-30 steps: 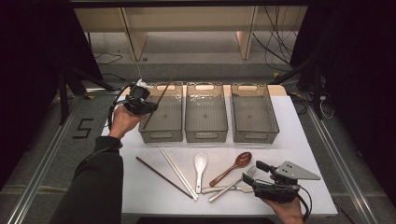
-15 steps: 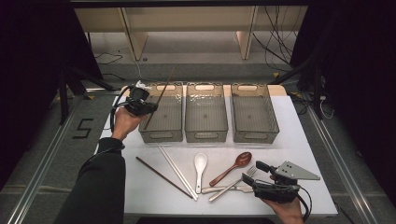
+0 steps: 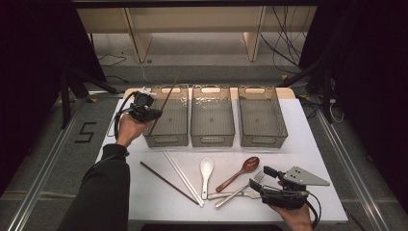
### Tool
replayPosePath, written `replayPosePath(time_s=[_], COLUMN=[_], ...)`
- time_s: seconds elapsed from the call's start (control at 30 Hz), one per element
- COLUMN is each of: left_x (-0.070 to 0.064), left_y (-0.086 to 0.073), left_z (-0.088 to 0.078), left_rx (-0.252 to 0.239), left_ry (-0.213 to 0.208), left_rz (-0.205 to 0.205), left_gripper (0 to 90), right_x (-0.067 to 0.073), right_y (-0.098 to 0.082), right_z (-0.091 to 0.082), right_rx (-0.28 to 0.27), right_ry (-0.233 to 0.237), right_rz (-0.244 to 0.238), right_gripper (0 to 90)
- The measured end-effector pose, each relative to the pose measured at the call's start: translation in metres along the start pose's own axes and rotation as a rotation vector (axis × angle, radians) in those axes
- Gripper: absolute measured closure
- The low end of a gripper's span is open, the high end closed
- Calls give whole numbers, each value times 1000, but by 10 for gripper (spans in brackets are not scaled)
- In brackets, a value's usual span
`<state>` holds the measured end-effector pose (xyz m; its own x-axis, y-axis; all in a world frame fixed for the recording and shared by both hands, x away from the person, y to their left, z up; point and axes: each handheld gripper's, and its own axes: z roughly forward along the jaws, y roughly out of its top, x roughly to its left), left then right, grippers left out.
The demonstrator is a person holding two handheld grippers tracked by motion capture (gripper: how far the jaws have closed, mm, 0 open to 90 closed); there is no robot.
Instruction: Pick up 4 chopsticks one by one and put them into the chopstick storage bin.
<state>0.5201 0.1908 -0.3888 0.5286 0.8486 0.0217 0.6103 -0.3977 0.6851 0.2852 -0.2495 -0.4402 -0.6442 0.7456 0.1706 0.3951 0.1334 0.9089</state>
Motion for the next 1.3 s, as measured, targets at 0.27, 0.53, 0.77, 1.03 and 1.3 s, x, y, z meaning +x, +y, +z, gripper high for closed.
replayPosePath(time_s=[0.27, 0.53, 0.77, 1.03, 1.3], left_x=[2, 2, -8, -37, -67], left_y=[-7, -9, -5, -12, -32], left_z=[6, 2, -17, -39, -49], left_rx=[23, 49, 54, 80, 171], left_ry=[4, -6, -26, -80, -137], left_rz=[-14, -18, 4, 102, 274], left_gripper=[829, 654, 399, 212, 162], right_x=[0, 0, 0, 0, 0], right_y=[0, 0, 0, 0, 1], right_z=[0, 0, 0, -1, -2], right_rx=[3, 3, 2, 0, -4], right_ry=[0, 1, -2, -5, -6], right_rz=[2, 3, 6, 5, 2], right_gripper=[285, 285, 285, 285, 285])
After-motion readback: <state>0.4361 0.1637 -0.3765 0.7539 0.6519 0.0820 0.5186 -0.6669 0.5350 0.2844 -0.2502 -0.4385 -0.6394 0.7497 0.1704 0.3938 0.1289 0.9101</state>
